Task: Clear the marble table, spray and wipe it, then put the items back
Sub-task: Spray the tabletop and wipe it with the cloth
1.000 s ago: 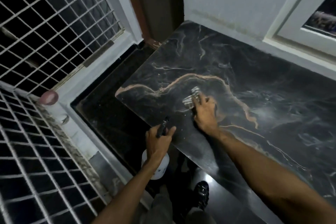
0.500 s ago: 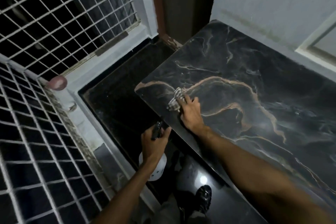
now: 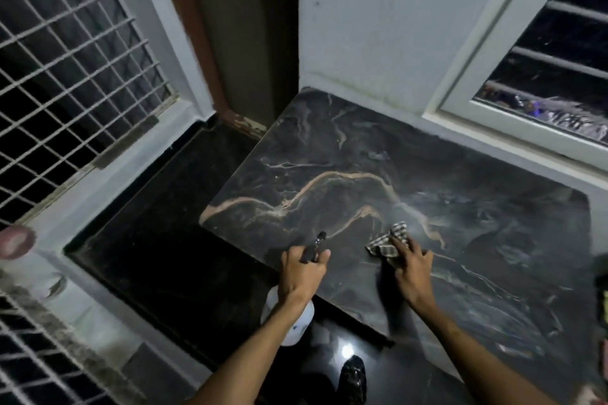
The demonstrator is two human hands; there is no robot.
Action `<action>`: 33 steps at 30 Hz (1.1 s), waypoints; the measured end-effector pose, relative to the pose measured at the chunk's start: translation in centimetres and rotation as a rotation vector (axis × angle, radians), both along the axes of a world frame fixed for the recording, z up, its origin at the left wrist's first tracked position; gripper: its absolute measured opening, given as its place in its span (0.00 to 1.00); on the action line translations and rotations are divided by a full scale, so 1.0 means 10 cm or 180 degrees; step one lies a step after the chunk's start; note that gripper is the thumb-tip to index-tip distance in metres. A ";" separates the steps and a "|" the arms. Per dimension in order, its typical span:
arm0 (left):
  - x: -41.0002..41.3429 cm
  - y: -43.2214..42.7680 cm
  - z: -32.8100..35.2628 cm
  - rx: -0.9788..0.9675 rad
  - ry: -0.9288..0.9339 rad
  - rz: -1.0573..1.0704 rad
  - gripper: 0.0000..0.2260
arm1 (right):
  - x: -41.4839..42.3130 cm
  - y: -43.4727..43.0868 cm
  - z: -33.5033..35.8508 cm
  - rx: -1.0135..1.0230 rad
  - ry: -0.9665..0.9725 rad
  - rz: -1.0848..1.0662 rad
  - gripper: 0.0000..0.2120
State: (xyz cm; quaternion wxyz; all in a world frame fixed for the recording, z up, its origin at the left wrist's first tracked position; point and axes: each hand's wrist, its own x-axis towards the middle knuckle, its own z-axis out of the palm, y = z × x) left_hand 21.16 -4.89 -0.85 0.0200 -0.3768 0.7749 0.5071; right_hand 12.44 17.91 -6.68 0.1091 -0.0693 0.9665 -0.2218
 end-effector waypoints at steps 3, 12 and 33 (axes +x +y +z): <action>-0.26 0.05 0.08 0.0123 0.0069 -0.0078 0.20 | -0.18 0.09 0.02 -0.0295 0.0033 -0.0831 0.23; -0.89 -0.02 0.10 -0.0147 0.0259 -0.0283 0.16 | -0.92 -0.09 0.05 -0.0112 0.0014 -0.1279 0.27; -1.83 -1.79 0.18 -0.0696 0.0539 -0.0029 0.21 | -2.08 -2.56 -0.08 0.0098 0.0272 0.0285 0.34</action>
